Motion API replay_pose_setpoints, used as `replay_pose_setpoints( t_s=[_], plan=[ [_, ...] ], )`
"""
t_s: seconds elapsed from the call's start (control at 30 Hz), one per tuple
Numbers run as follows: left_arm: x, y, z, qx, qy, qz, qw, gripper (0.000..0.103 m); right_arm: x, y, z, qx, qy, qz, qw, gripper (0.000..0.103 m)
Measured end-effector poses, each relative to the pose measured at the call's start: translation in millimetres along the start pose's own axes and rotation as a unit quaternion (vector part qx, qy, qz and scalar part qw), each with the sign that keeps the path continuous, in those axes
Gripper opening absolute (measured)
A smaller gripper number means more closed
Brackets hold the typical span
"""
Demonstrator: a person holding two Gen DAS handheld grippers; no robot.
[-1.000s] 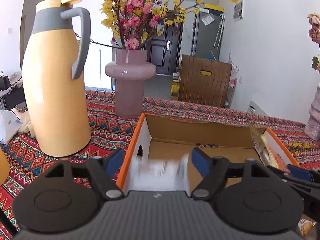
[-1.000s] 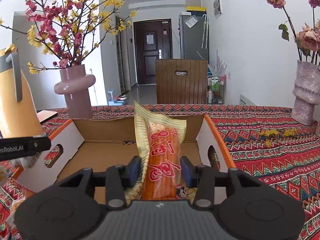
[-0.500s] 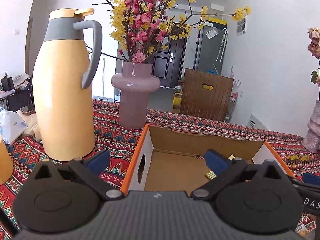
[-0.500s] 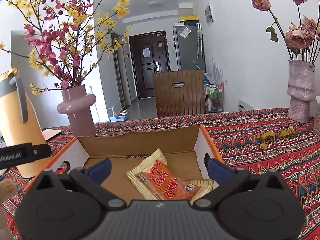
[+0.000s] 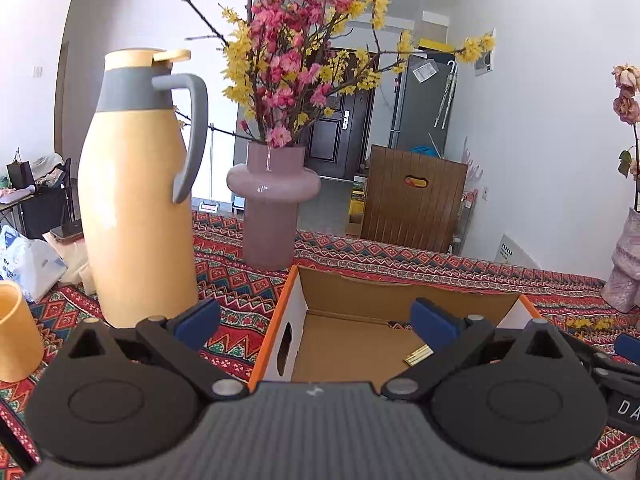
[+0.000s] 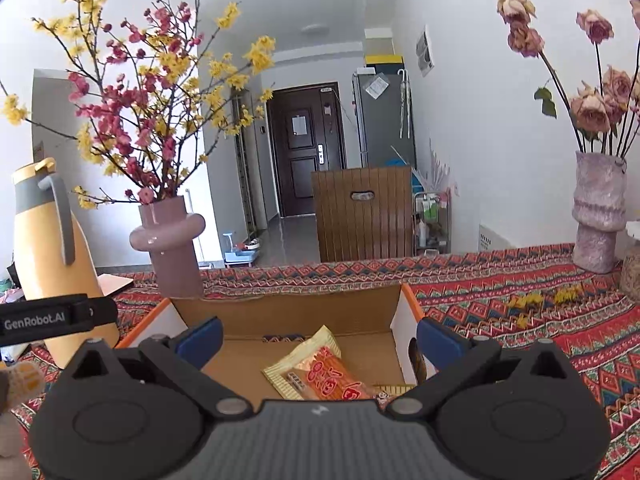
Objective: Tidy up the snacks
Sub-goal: 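Lower the white snack bag into the box and open the left gripper, then move the right gripper to the pile and grasp a small gold snack packet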
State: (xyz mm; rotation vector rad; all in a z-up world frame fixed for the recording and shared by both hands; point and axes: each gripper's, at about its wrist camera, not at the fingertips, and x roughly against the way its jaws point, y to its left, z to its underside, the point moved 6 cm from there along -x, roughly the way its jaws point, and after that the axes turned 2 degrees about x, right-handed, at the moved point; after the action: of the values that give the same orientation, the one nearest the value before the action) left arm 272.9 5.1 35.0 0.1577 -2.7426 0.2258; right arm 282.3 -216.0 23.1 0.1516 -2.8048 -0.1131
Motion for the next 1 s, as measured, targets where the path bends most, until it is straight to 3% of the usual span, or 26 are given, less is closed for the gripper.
replay_pose_setpoints(
  t_s=[0.4,1.0],
  plan=[
    [48,16,-1,-0.013,-0.004,0.013,0.9998,0.103,45,-2,2,0.017,-0.004,0.002,1.000,0.103],
    [61,62,61,-0.038,0.042,0.023,0.9981,0.103,69,-44,60,0.029,0.053,0.019,0.998,0.103]
  ],
)
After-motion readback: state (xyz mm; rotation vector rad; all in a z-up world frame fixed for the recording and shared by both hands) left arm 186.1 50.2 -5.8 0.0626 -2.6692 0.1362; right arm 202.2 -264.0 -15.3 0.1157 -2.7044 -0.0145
